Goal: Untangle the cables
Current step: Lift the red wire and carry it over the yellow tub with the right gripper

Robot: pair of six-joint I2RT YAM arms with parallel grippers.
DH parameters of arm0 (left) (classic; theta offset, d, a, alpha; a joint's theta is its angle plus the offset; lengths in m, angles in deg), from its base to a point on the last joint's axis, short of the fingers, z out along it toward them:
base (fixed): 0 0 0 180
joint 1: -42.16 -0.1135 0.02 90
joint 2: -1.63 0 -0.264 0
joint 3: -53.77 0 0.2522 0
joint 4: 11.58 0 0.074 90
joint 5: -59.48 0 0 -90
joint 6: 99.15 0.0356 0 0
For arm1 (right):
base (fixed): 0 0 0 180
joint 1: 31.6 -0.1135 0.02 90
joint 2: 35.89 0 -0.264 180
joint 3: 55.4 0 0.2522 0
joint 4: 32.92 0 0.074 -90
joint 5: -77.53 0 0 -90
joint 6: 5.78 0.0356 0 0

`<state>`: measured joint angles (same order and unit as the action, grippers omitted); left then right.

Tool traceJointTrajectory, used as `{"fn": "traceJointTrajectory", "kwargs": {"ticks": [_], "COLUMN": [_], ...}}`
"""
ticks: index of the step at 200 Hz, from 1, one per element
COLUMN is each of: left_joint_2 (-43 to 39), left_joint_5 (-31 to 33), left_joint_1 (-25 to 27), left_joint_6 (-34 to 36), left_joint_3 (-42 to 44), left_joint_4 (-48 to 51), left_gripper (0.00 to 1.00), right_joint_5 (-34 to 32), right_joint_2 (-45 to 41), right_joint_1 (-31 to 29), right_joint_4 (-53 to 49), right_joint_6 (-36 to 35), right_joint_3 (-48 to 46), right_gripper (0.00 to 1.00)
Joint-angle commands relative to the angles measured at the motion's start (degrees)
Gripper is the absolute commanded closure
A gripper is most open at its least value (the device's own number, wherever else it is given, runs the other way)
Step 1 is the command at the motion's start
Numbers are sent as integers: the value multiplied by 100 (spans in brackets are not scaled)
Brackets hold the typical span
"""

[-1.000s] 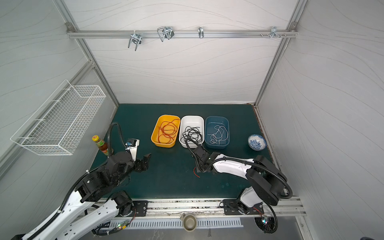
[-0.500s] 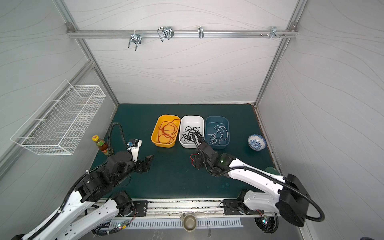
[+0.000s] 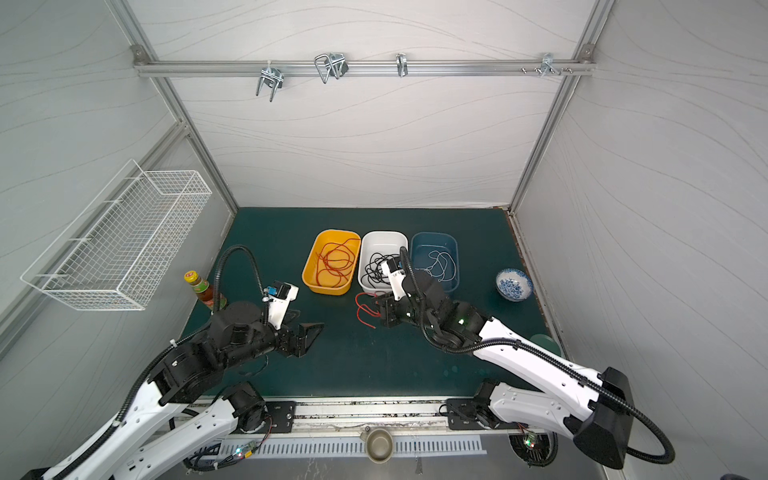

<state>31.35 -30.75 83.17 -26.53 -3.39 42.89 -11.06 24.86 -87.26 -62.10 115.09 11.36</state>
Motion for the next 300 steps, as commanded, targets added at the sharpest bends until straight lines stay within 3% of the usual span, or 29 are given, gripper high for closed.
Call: {"fn": "traceJointTrajectory", "kwargs": {"ticks": [1, 78, 146, 300], "left_joint_2": [-258, -790, -1080, -862], "left_joint_5": [724, 1945, 2379, 2230], "left_joint_1": [-10, -6, -12, -12], "left_joint_6": [-67, -274, -355, -282], "left_joint_3": [-260, -116, -46, 15], "left_joint_4": [274, 533, 579, 508], "left_gripper": [8, 6, 3, 1], "right_joint_5": [-176, 362, 720, 809], "right_joint_2": [266, 2436, 4568, 6143], "right_joint_1": [-9, 512, 717, 903], "right_joint_4": [-281, -752, -1242, -1260], "right_joint_6": [-242, -488, -535, -853], "right_joint_3": [586, 3099, 5289, 6420], "right_gripper": [100, 100, 100, 100]}}
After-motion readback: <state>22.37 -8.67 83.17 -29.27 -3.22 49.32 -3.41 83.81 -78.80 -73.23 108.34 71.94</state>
